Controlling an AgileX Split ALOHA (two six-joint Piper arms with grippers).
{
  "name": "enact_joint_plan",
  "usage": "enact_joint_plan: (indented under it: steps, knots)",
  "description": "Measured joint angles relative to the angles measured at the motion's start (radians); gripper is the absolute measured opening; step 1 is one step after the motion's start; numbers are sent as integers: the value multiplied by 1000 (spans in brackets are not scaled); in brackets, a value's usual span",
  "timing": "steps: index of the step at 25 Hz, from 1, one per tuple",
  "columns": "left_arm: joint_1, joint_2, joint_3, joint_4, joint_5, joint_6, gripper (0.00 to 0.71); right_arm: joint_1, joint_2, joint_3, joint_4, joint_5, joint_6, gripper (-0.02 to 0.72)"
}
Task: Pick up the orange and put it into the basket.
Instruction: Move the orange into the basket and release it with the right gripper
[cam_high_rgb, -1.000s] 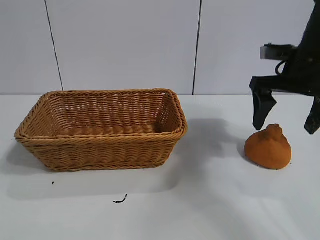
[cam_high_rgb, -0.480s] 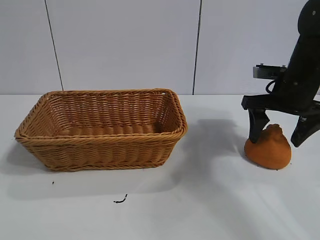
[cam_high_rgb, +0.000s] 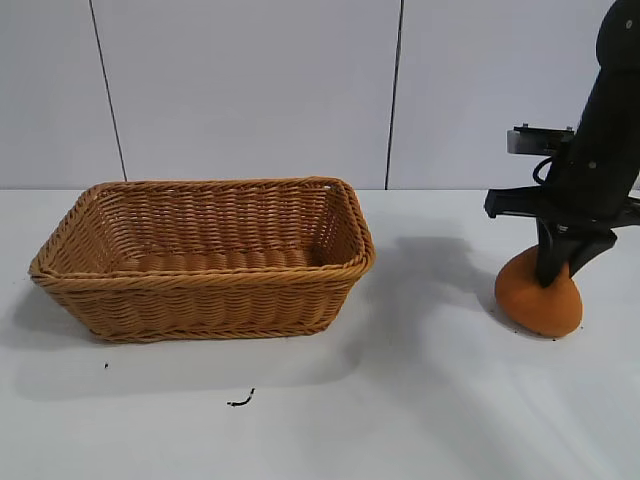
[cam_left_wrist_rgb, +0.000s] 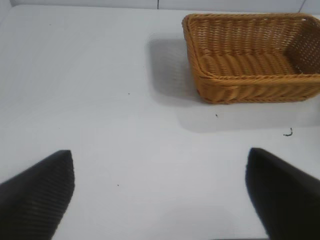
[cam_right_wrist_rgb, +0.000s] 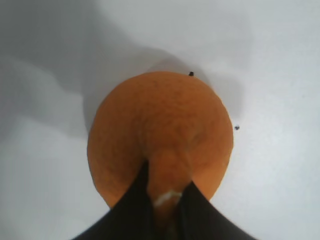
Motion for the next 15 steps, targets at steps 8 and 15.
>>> enact_joint_plan:
  steps: [8,15]
  knots:
    - [0,0,0,0,0,0,666,26,-36,-244,31,121,0,22]
    - [0,0,0,0,0,0,666,165,-36,-282,32,112,16,22]
